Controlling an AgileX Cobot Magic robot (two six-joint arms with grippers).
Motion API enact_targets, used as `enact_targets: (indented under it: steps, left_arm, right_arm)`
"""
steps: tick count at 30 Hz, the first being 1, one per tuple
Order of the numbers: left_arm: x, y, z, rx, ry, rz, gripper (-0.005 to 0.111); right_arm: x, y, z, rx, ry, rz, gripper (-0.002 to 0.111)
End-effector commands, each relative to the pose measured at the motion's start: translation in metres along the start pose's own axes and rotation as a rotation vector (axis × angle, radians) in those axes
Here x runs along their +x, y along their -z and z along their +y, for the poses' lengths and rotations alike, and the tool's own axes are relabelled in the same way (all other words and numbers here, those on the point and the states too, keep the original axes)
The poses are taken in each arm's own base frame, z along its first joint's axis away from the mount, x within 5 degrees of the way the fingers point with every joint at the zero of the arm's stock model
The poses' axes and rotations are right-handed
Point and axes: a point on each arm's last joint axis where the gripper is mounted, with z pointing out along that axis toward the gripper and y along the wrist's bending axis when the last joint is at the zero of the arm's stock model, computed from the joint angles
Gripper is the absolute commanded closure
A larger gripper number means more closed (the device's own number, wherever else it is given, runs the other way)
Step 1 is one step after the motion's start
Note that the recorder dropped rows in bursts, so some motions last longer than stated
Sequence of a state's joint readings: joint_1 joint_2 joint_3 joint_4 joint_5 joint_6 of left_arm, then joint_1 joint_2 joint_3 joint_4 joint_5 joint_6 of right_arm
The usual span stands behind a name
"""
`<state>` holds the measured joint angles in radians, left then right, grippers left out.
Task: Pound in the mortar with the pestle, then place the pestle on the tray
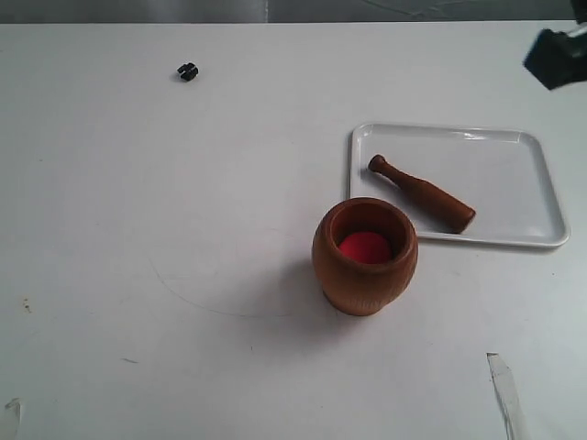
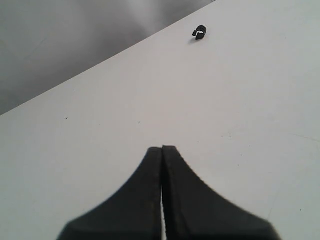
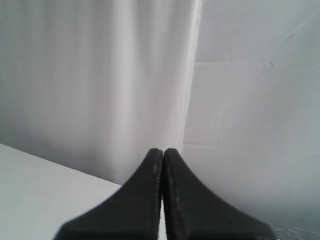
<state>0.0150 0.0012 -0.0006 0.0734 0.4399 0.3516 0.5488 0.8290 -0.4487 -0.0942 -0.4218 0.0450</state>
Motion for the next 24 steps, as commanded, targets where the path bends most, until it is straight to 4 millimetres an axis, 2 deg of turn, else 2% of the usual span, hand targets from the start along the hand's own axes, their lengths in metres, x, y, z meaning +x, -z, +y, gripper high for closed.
enact_targets:
  steps: [1, 5, 12, 18, 24]
  left_arm:
    - [0.000, 0.000, -0.001, 0.008, 0.012, -0.007, 0.107]
    - [0.000, 0.000, -0.001, 0.008, 0.012, -0.007, 0.107]
    - [0.000, 0.000, -0.001, 0.008, 0.012, -0.007, 0.107]
    - [0.000, 0.000, -0.001, 0.008, 0.012, -0.007, 0.107]
    - [0.000, 0.000, -0.001, 0.008, 0.012, -0.007, 0.107]
  right_arm:
    - [-0.002, 0.035, 0.003, -0.012, -0.015, -0.090, 0.108]
    - [0.002, 0.071, 0.007, -0.046, -0.031, -0.182, 0.108]
    - [0.017, 0.113, 0.014, -0.102, -0.038, -0.302, 0.108]
    - [0.033, 0.130, 0.016, -0.127, -0.148, -0.352, 0.108]
    - [0.058, 0.130, 0.016, -0.113, -0.175, -0.272, 0.108]
